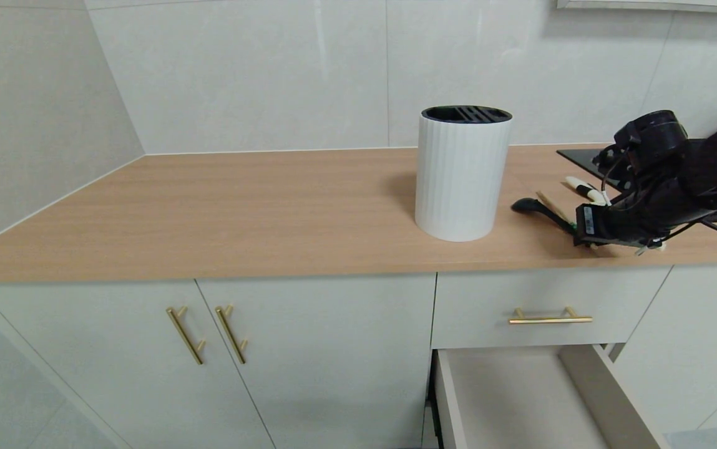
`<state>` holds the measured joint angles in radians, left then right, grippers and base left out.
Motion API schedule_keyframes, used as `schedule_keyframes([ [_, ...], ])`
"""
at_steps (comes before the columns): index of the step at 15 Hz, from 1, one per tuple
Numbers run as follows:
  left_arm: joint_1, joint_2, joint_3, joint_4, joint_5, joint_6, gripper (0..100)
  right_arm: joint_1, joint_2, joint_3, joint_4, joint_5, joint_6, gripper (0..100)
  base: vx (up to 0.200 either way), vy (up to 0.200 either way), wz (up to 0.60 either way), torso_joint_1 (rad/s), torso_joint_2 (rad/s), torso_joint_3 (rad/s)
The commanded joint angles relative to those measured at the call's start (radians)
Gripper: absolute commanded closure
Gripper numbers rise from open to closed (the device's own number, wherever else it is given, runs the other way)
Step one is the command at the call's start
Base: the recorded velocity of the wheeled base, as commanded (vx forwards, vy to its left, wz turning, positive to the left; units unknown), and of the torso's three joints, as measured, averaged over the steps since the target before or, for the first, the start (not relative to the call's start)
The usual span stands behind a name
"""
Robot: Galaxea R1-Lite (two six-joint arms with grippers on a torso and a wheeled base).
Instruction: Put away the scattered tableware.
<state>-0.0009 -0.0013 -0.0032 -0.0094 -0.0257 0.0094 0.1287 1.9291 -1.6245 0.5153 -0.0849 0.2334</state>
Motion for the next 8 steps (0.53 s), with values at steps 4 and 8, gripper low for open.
schedule_keyframes([
  [4, -0.001, 0.001, 0.000, 0.000, 0.000, 0.000, 0, -0.001, -0.041, 0.003, 0.000, -0.001, 0.003, 100, 0.000, 0.000, 0.00, 0.000, 0.00, 0.000],
  [8, 0.001, 0.001, 0.000, 0.000, 0.000, 0.000, 0, 0.019, -0.256, 0.086, 0.003, 0.001, 0.029, 100, 0.000, 0.000, 0.00, 0.000, 0.00, 0.000],
])
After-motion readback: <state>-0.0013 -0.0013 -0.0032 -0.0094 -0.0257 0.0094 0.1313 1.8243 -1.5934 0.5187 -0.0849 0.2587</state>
